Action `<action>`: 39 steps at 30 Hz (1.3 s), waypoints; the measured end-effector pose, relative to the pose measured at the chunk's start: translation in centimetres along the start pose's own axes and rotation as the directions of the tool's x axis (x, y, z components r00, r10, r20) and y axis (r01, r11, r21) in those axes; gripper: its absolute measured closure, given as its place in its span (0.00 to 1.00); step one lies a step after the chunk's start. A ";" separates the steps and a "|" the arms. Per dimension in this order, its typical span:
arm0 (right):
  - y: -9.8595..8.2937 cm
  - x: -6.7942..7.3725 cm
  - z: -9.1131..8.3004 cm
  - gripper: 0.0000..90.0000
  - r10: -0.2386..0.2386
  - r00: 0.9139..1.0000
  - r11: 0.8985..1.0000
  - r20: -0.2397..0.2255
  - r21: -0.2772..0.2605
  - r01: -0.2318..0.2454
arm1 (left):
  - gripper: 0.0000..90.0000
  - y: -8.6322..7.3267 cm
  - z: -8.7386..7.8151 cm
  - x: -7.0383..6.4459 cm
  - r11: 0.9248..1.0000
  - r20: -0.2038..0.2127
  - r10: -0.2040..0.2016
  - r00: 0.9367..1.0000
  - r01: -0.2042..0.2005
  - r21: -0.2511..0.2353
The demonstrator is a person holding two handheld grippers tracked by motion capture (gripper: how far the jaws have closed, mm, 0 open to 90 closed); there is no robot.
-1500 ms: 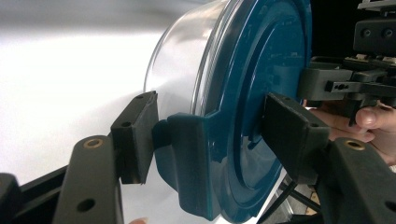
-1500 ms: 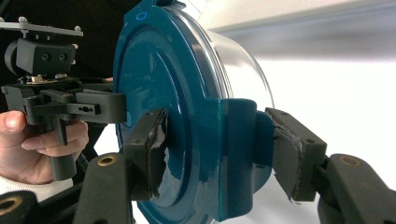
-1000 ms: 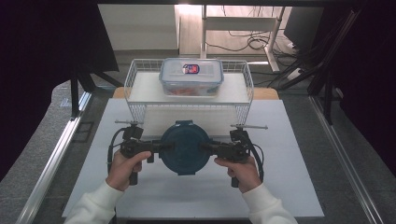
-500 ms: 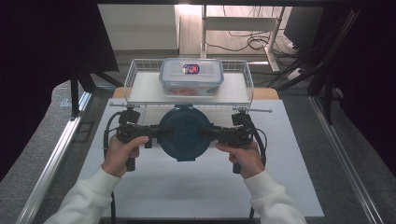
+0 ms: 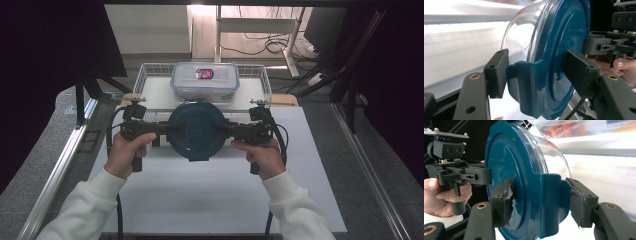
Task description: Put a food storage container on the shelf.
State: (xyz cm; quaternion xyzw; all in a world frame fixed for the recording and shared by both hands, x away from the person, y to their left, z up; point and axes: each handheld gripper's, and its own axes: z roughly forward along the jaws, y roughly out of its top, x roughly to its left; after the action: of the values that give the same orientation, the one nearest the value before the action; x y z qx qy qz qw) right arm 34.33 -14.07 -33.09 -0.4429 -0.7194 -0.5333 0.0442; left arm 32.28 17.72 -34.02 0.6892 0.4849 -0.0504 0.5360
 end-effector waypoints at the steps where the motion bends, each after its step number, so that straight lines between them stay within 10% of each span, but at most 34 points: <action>1: 0.1 0.0 0.0 0.46 -0.001 1.000 1.000 -0.002 -0.001 0.001 | 0.42 0.2 -0.1 0.0 1.000 0.002 0.002 1.000 -0.002 -0.001; 22: 3.6 1.1 -0.6 0.46 -0.023 1.000 0.999 -0.007 -0.028 0.023 | 0.43 3.8 -1.2 -1.0 0.999 0.002 0.025 1.000 -0.025 -0.025; 39: 8.6 1.6 -1.6 0.47 -0.035 0.999 0.998 0.002 -0.061 0.035 | 0.43 9.9 -1.4 -1.7 0.998 0.032 0.059 0.998 -0.059 -0.019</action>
State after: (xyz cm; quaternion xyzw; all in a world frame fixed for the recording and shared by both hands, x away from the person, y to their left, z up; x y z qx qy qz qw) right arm 38.56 -14.05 -25.32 -0.4317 -0.7104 -0.5555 0.0213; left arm 37.88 18.17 -25.61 0.6974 0.4561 -0.0412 0.5514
